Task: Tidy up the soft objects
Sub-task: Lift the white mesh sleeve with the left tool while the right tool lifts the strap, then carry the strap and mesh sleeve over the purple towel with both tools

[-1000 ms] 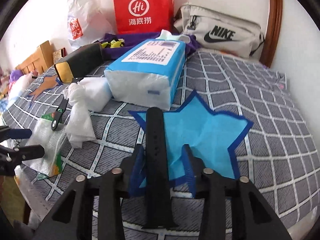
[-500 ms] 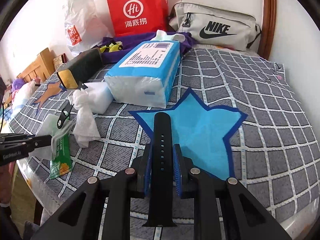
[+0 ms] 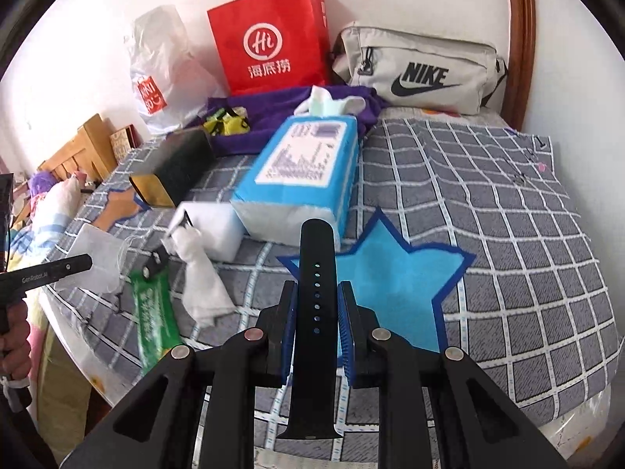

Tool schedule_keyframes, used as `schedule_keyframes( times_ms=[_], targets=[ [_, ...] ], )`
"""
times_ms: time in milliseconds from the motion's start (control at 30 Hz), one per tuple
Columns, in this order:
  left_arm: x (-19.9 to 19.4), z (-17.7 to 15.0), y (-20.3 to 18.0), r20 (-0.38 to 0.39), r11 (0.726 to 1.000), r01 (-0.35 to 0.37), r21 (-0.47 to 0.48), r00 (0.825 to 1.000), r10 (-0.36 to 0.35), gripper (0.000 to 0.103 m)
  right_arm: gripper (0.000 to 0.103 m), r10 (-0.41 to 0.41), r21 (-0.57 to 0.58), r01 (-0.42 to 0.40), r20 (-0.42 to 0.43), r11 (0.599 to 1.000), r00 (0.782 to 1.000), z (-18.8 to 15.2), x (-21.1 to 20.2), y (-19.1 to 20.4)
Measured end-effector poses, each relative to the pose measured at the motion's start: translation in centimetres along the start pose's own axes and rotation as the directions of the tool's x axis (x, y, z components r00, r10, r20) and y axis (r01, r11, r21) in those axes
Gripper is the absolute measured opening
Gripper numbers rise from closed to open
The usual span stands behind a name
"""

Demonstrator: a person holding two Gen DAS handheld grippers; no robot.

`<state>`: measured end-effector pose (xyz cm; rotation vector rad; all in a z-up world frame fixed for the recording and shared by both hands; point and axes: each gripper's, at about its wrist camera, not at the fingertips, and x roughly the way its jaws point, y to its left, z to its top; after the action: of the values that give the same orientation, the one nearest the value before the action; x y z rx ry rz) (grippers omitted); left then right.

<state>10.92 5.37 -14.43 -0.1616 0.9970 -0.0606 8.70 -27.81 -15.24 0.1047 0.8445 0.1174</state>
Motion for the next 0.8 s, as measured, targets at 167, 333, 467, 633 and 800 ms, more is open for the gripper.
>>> schedule_keyframes(
  times_ms=[167,333,467,633,800],
  targets=[
    [-0.8,1.7,0.1,0.029,0.999,0.028,-0.018,0.999,-0.027,0.009,0.020,-0.002,-0.009,0.002,0.026,1.000,1.000,1.8,-1.1,0.4],
    [-2.4,3.3,-0.2,0.073,0.999,0.047,-0.014,0.996,-0.046,0.009,0.020,0.014,-0.001,-0.014,0.045,1.000,0.999,3.6,-2.1,0.4],
    [-3.3,4.7,-0.7,0.098,0.998,0.062,-0.003,0.993,-0.061,0.009,0.020,0.022,-0.005,-0.021,0.066,1.000,0.998,5.0,-2.6,0.7],
    [-3.6,7.2,-1.6,0.127,0.997,0.069,0.016,0.989,-0.070,0.009,0.020,0.036,-0.011,-0.035,0.086,0.999,0.996,7.0,-2.8,0.9],
    [-3.4,9.4,-2.1,0.138,0.996,0.081,0.021,0.987,-0.083,0.009,0.020,0.033,-0.021,-0.031,0.107,0.999,0.994,9.4,-2.5,1.1]
  ],
)
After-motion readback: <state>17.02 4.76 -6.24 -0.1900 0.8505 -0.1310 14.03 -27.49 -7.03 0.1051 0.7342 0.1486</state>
